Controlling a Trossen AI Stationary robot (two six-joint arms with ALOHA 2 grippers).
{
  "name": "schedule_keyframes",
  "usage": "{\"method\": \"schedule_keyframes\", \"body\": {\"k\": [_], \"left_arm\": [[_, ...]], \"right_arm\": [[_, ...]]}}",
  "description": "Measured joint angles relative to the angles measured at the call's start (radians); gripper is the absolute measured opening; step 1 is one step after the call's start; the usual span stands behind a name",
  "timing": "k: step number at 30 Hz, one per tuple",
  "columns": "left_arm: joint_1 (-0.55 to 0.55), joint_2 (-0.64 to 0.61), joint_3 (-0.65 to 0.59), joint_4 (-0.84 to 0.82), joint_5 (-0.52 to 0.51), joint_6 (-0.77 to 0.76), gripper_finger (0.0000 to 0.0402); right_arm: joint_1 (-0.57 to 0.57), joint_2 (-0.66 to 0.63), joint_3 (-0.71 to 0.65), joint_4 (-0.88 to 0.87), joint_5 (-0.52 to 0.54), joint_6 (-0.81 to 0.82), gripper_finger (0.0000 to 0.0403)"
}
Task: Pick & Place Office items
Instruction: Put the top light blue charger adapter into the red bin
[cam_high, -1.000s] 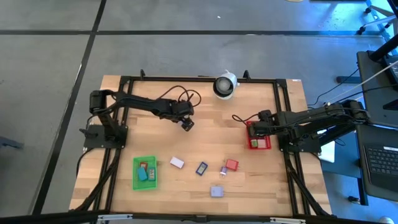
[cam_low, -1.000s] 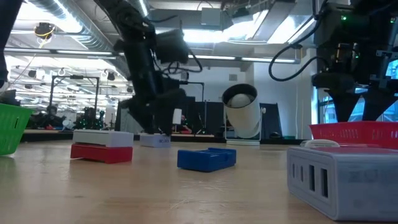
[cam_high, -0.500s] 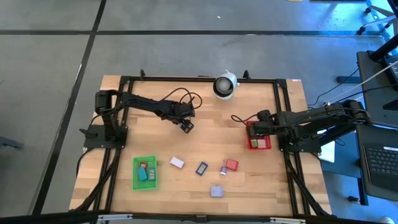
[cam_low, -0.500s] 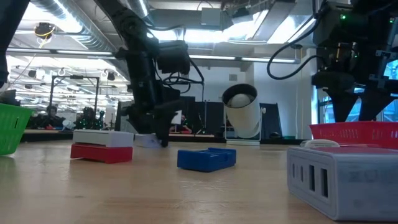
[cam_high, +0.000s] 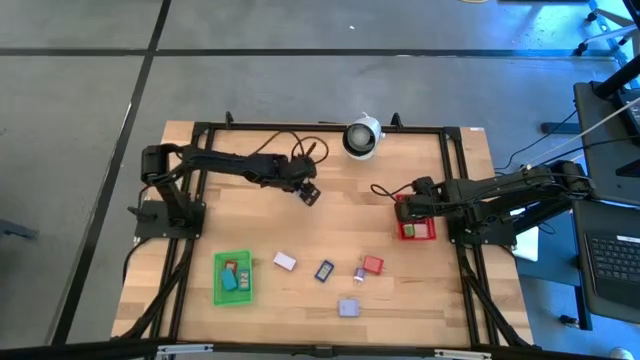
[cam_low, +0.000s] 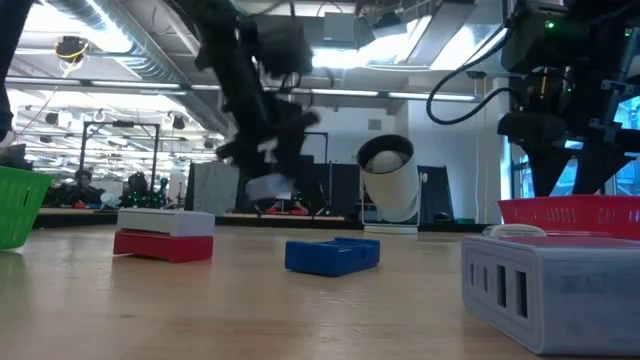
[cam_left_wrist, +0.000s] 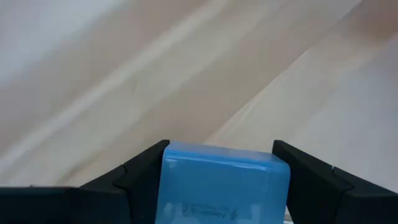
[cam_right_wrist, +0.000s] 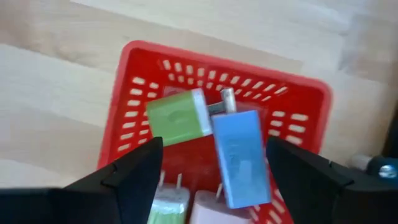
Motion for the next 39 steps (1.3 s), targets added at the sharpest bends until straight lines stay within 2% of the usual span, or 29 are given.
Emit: {"method": "schedule_keyframes", "body": {"k": [4,9,16,21,24,26,31,34,39], "left_arm": [[-0.017,-0.075,0.036,0.112,-0.001,0.054,0.0257],[-0.064,-0.163,0.04,0.312,-0.005,0.221,0.0257],[-0.151,-0.215,0.042,0.532,-0.053,0.499,0.0258],[-0.219,-0.201,0.042,0.545,-0.189,0.66,0.026],[-0.257,-0.18,0.042,0.547,-0.289,0.76,0.0259],[-0.276,-0.164,0.042,0.556,-0.344,0.818,0.0259],[-0.31,-0.135,0.042,0.609,-0.417,0.896,0.0259],[-0.323,-0.12,0.041,0.679,-0.45,0.943,0.0259],[-0.328,-0.109,0.041,0.734,-0.463,0.973,0.0259]], "right_arm": [[0.0,0.0,0.022,0.008,-0.027,-0.02,0.0288],[0.0,0.0,0.093,0.009,-0.024,-0.124,0.0288],[0.0,0.0,0.257,0.008,0.067,-0.288,0.0288],[0.0,0.0,0.406,0.024,0.228,-0.384,0.0288],[0.0,0.0,0.457,0.123,0.323,-0.397,0.0288],[0.0,0.0,0.468,0.229,0.344,-0.421,0.0288],[-0.001,0.02,0.468,0.473,0.257,-0.523,0.0288],[-0.006,0.042,0.468,0.54,0.199,-0.552,0.0288],[-0.037,0.102,0.467,0.6,0.043,-0.549,0.0288]]}}
